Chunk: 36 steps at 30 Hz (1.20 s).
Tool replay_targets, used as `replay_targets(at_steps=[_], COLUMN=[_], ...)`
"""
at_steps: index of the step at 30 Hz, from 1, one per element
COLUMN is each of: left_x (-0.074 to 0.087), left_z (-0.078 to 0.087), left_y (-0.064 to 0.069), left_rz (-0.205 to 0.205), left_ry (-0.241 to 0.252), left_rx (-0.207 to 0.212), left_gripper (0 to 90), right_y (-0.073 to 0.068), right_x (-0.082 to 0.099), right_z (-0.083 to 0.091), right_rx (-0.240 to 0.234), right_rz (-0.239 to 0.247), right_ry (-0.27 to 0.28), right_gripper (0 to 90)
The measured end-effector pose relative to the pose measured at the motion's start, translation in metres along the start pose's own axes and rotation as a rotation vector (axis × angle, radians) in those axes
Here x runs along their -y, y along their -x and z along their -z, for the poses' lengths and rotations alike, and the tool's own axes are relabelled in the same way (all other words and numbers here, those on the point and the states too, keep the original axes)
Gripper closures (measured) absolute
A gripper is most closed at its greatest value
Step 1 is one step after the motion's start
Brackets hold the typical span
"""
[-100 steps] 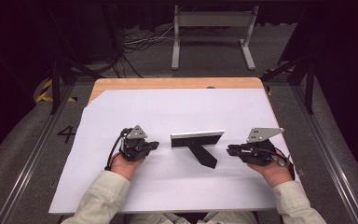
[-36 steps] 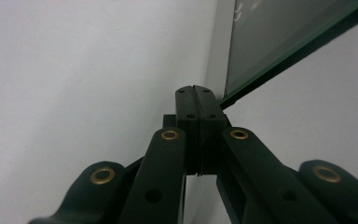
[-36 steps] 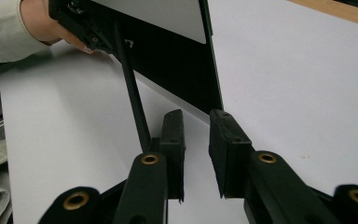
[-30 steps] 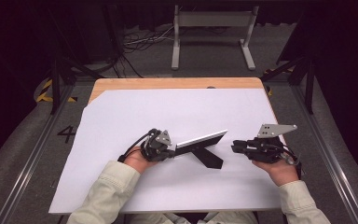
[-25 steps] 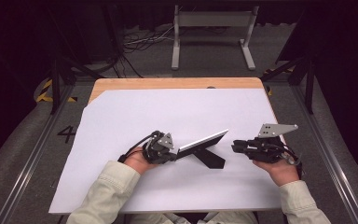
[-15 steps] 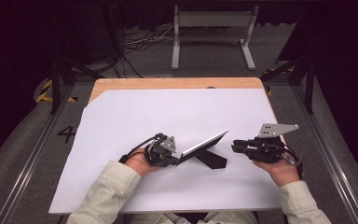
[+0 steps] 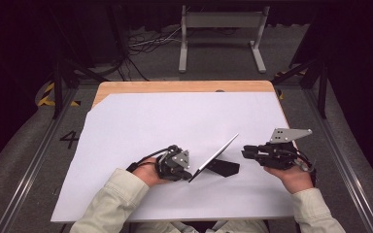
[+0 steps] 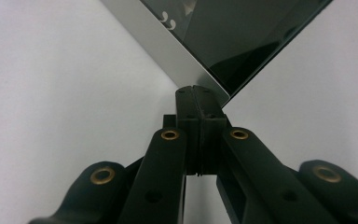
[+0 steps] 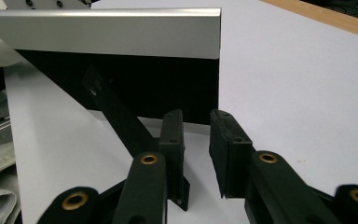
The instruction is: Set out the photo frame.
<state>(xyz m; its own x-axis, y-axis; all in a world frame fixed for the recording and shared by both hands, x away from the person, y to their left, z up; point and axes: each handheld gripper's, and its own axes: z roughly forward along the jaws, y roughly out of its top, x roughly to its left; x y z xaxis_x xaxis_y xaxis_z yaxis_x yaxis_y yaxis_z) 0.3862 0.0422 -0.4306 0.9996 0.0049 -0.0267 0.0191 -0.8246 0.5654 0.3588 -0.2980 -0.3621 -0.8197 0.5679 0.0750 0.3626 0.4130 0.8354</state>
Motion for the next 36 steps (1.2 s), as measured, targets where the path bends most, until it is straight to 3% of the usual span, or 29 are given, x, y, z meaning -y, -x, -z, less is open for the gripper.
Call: replay_targets(at_steps=[21,36], left_x=[-0.013,-0.034], left_z=[-0.008,-0.026], left_y=[0.011,0.022], left_rz=[-0.058,-0.116], left_ry=[0.008,-0.014], left_rx=[0.124,0.204], left_gripper=[90.0,90.0], right_y=[0.0,0.001], right_x=[0.0,0.006], right_z=[0.008,0.019], right_rx=[0.024,0.05], right_rz=[-0.014,-0.038], right_ry=[-0.003,0.002], right_gripper=[76.6,77.0])
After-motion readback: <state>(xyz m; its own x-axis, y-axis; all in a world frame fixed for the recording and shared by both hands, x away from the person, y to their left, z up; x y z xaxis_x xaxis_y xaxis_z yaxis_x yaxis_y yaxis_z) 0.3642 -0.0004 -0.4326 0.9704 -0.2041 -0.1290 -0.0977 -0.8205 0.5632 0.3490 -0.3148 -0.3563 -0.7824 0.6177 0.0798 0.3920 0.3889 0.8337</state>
